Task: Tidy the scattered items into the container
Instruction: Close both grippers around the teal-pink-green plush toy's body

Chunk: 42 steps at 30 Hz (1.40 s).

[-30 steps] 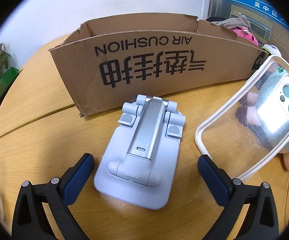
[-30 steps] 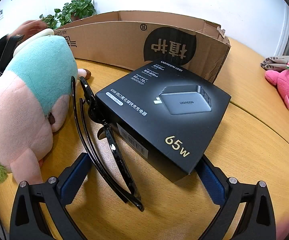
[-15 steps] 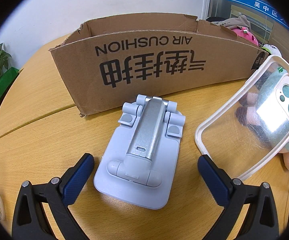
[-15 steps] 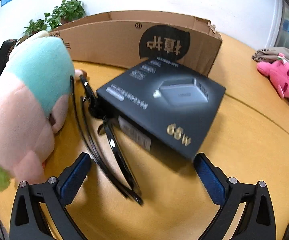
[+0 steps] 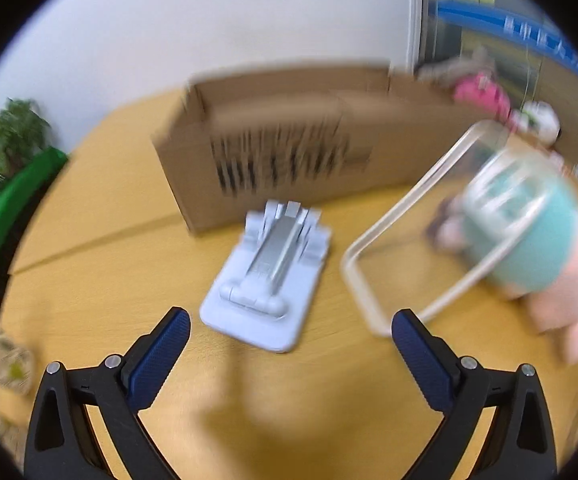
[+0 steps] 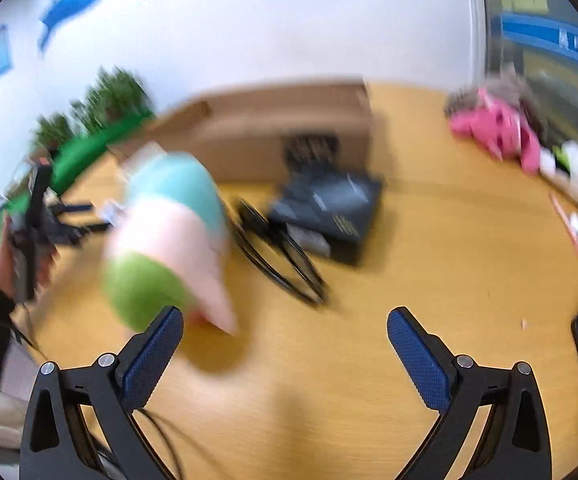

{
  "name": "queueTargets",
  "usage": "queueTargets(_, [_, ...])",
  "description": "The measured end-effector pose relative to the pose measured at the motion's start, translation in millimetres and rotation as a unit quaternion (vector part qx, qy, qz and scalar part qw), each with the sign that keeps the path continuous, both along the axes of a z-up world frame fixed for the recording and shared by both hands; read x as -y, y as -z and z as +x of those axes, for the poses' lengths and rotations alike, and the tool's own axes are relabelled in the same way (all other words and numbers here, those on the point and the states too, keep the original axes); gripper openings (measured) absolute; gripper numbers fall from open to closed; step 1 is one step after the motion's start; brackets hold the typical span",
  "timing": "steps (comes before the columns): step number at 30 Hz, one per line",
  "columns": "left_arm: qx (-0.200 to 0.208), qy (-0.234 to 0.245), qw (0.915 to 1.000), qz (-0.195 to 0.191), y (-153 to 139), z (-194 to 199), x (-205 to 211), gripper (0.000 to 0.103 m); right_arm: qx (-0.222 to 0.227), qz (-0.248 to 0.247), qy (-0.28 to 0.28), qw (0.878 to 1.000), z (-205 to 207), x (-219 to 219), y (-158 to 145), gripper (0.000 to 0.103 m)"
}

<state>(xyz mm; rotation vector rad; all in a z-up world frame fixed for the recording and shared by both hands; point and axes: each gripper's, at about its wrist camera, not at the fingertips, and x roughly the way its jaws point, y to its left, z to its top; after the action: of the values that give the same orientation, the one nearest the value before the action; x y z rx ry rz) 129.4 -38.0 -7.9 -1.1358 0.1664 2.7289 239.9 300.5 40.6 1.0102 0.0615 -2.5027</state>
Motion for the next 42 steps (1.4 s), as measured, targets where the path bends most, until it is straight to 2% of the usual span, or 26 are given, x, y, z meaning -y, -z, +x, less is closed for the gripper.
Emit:
queueTargets(3, [-0.048,-0.018,0.9973,0.053,-41,25,-24,0.101,-0.066,-0.042,-0.035,0.996,13,15,-32,0.103])
queueTargets(5, [-0.052,-0.011,0.9957,0.077,-56,36,-43,0.101,-0.107,-0.060,-0.046,0.991,14,29,-49,0.103])
queueTargets(7, [-0.047,0.019,0.9942,0.095,-66,42,-65,0.101,-0.131,-0.071,-0.041,0.988,15,36,-58,0.103])
queueTargets(10, [-0.036,0.057,0.9907,0.118,-69,51,-87,0.102,-0.091,-0.077,-0.033,0.992,-1,47,-60,0.103])
queueTargets(13, [-0.019,0.076,0.9879,0.133,-61,44,-117,0.102,-0.054,-0.056,-0.024,0.997,-6,58,-49,0.103])
queueTargets(17, [0.012,0.075,0.9865,0.145,-47,41,-127,0.101,-0.033,-0.043,-0.021,0.998,-5,61,-34,0.103])
queueTargets(22, [0.032,0.064,0.9861,0.150,-36,33,-130,0.101,-0.037,-0.018,-0.020,0.999,-2,64,-25,0.103])
queueTargets(25, [0.048,0.066,0.9810,0.176,-31,23,-130,0.101,-0.040,0.003,-0.021,0.999,-6,70,-22,0.103])
queueTargets(31, [0.087,0.082,0.9694,0.215,-16,1,-130,0.101,-0.021,0.011,-0.028,0.999,-21,77,-8,0.103])
queueTargets(36, [0.108,0.068,0.9644,0.232,-4,-17,-127,0.100,0.000,0.010,-0.040,0.999,-35,81,2,0.103])
queueTargets(38, [0.120,0.065,0.9588,0.249,1,-24,-123,0.100,0.008,0.013,-0.045,0.999,-41,85,7,0.103])
queueTargets(40, [0.126,0.069,0.9533,0.266,4,-30,-120,0.098,0.027,0.014,-0.053,0.998,-50,89,15,0.103])
queueTargets(42, [0.127,0.080,0.9495,0.276,4,-34,-121,0.090,0.046,0.011,-0.058,0.997,-58,92,23,0.103])
